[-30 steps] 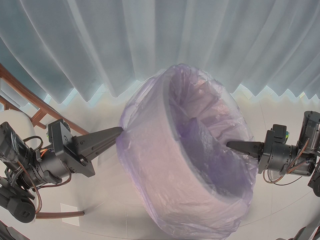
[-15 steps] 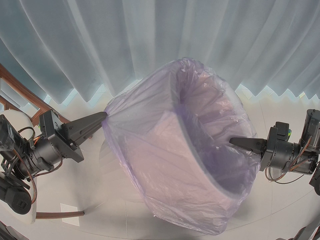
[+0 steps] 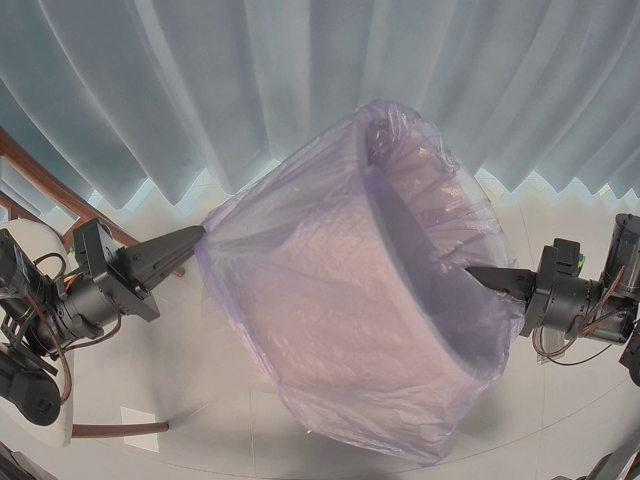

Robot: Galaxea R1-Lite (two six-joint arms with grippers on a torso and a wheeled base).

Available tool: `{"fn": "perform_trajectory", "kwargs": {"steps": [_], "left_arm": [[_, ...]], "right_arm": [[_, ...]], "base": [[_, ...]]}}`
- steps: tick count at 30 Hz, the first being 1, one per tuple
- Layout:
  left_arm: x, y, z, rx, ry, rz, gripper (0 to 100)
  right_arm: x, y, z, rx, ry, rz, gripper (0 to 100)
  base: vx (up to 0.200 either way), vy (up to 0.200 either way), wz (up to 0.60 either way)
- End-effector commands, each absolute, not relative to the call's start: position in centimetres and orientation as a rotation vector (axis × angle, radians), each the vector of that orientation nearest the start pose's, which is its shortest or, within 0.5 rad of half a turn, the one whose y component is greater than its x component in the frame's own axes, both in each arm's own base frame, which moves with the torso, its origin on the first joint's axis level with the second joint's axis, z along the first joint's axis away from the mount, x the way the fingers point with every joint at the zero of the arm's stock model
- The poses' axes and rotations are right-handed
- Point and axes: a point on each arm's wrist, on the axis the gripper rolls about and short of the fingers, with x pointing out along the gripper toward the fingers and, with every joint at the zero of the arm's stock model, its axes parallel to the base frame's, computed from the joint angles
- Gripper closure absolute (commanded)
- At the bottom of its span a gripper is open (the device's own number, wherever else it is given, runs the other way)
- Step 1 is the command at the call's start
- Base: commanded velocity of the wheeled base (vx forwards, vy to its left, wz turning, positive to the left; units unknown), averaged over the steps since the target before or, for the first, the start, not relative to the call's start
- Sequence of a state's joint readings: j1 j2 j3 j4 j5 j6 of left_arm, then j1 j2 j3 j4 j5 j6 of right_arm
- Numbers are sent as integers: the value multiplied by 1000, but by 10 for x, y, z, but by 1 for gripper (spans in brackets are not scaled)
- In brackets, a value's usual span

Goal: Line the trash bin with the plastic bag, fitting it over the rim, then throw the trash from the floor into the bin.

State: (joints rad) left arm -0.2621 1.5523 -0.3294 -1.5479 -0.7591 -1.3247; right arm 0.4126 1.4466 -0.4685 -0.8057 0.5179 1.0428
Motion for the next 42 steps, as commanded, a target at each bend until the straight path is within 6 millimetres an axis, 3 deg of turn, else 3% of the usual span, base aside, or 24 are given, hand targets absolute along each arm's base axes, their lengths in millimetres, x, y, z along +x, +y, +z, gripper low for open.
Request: {"fn": "perform_trajectory", "kwargs": {"steps": [1,7,8,14,20,25,28,32,38,42], "left_arm": [[200,-82,185,-1050,397,-1087,100],[205,-83,177,-1054,422,-1062,100],[205,-83,177,-1055,423,-1065,0],[197,-82,184,-1076,420,-1086,0],[174,-55,214,-1021,225,-1091,0],[131,-29,250,-861,53,-1173,0],[108,-26,261,-783,22,-1242,0],[92,-26,265,-744,36,-1305,0],[98,-27,269,-840,148,-1311,0],[116,-36,271,-1039,349,-1289,0]], "right_arm": [[200,99,176,970,653,742,100],[199,99,175,968,655,743,100],[199,99,176,968,653,743,100],[199,99,175,969,655,740,100],[200,99,174,967,657,739,100],[200,100,172,967,667,735,100],[202,101,168,964,683,729,100],[204,102,165,958,695,724,100],[206,104,160,922,698,720,100],[207,105,156,912,714,713,100]], "base": [[0,0,0],[0,0,0],[0,0,0],[0,0,0],[0,0,0],[0,0,0],[0,0,0],[0,0,0],[0,0,0],[0,0,0]]}}
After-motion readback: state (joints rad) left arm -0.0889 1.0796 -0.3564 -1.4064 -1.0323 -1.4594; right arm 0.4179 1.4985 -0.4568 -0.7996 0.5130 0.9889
